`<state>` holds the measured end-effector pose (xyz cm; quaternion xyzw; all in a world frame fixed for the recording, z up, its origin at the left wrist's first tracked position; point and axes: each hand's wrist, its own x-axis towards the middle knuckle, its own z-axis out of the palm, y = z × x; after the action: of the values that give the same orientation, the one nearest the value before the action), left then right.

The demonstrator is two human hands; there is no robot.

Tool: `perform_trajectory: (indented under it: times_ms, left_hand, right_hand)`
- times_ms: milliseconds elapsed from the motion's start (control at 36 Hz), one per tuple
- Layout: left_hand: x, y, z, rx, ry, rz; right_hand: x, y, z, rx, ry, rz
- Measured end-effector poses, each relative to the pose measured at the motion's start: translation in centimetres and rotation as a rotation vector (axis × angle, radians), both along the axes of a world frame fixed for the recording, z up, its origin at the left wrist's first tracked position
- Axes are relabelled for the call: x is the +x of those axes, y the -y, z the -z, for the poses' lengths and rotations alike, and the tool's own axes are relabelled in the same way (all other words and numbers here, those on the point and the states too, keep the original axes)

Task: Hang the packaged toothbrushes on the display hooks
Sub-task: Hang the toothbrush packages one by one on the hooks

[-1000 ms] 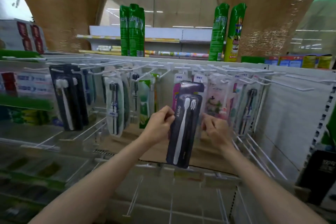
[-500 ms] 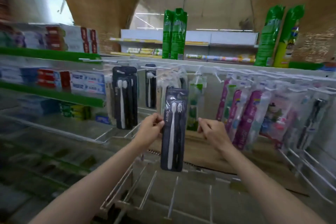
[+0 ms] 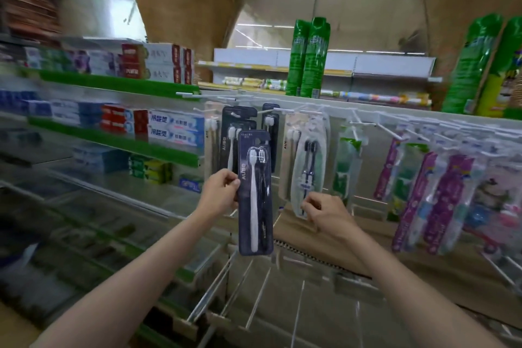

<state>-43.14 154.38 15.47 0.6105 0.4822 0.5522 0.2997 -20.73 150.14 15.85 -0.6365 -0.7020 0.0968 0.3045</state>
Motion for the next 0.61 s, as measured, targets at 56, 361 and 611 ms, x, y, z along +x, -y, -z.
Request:
perform_trajectory:
  times_ms: [56,361,611]
  left_hand:
    - [-0.6,-0.2,-0.1,0.013,0.005,-0.009]
    - [-5.0,-1.2,0.4,-0.035,0.119,-0.131]
    - [-6.1,-3.3,-2.2,0.041,-0.009,-0.218]
  right_hand:
    - [-0.3,-0.4,-0.2,-0.013,0.016,0.002]
    - [-2.5,-1.7,-0.5,-0.034,-0.013,-0.072]
    - [-3.2,-2.3,-0.5,-0.053,-0.061,-0.130]
